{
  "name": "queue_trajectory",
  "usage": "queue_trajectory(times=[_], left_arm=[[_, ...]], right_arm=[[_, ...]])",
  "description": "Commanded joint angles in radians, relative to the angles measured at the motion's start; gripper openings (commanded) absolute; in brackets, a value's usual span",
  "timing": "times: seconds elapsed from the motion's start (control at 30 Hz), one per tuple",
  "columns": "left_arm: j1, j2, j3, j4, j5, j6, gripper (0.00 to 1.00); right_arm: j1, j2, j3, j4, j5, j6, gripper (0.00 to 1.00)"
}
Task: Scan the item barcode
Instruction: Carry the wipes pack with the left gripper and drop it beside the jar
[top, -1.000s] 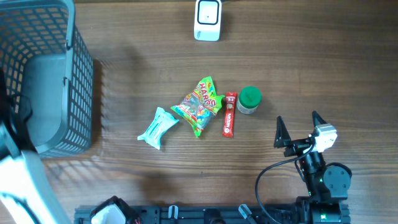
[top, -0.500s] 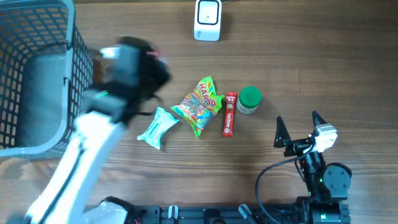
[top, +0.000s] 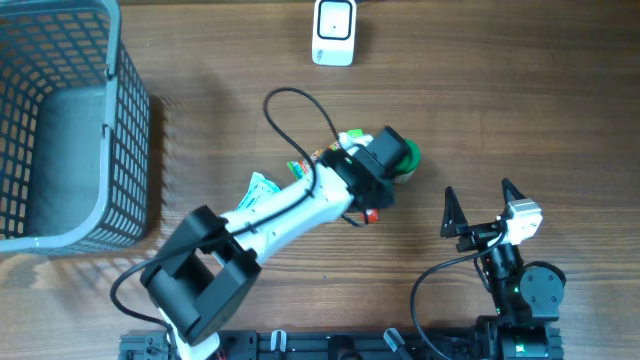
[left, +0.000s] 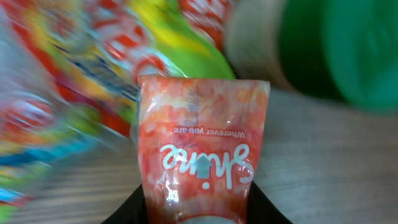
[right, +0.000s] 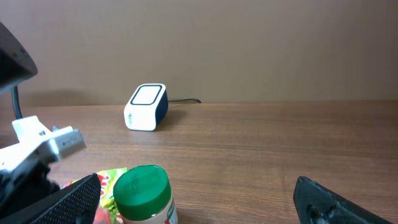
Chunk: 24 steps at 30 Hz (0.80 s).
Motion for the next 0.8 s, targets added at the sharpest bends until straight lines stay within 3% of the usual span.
queue_trajectory(times=[0.0, 0.1, 0.3, 0.5, 0.77], left_arm=[[-0.067, 0.023, -0.003, 0.014, -0.047, 0.013, 0.33], [-0.085, 0.027, -0.003, 0.021, -0.051, 0.013, 0.34], [-0.085, 0.05, -0.004, 0.022, -0.066, 0.024, 0.51], [-0.084, 0.135, -0.029, 0.04, -0.064, 0.064, 0.61], [0.004, 0.038, -0.029, -0.013, -0.171, 0.066, 0.73]], right_arm=[[0.005, 0.001, -0.001, 0.002, 0.01, -0.009, 1.0], [0.005, 0.001, -0.001, 0.003, 0.01, -0.009, 1.0], [0.005, 0.001, -0.001, 0.003, 0.01, -0.009, 1.0], [0.005, 0.001, -0.001, 0.002, 0.01, -0.009, 1.0], [0.005, 0.001, -0.001, 0.002, 0.01, -0.009, 1.0]])
